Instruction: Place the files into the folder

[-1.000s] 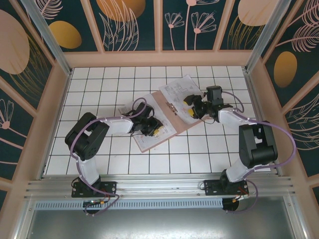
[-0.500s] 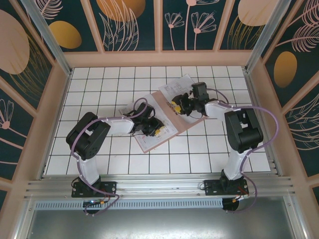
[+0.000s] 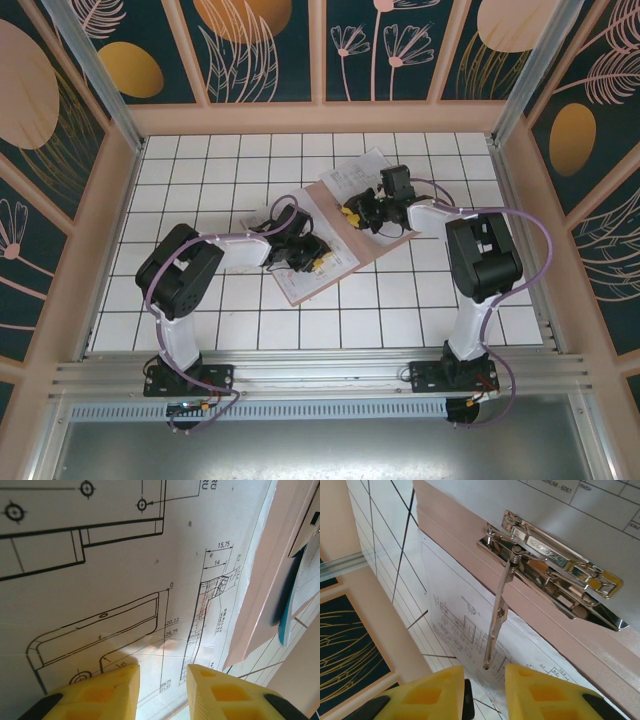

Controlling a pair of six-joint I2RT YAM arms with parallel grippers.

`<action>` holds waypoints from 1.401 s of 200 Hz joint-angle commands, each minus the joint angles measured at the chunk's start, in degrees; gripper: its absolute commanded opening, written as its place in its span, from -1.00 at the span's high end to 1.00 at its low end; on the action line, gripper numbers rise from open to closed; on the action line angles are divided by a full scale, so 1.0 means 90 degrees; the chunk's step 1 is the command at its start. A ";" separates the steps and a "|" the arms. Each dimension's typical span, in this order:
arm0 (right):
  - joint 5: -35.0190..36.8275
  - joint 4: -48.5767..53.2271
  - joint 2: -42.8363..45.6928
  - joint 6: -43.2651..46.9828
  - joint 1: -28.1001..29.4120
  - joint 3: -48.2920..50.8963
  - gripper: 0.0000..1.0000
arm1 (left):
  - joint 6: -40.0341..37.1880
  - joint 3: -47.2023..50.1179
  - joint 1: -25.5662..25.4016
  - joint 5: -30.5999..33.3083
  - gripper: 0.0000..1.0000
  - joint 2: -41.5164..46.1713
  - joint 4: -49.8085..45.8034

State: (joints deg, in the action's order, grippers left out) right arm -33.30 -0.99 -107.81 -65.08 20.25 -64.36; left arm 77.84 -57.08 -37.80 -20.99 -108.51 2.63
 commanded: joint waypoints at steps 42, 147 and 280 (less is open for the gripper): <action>0.0037 0.0286 -0.0126 0.0165 -0.0071 -0.0134 0.57 | -0.0067 0.0019 -0.0038 0.0096 0.35 -0.0199 -0.0445; -0.0021 0.0150 -0.0185 0.0116 -0.0146 -0.0108 0.77 | -0.0073 0.0015 -0.0038 0.0107 0.36 -0.0180 -0.0466; 0.0027 0.0115 -0.0224 0.0642 -0.0477 0.0795 1.00 | 0.0025 0.0307 -0.0026 0.0204 0.37 -0.0036 -0.0556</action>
State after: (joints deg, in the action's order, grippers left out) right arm -34.92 -1.85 -108.60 -61.95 17.41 -60.86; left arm 77.87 -56.80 -37.85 -20.73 -108.42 2.66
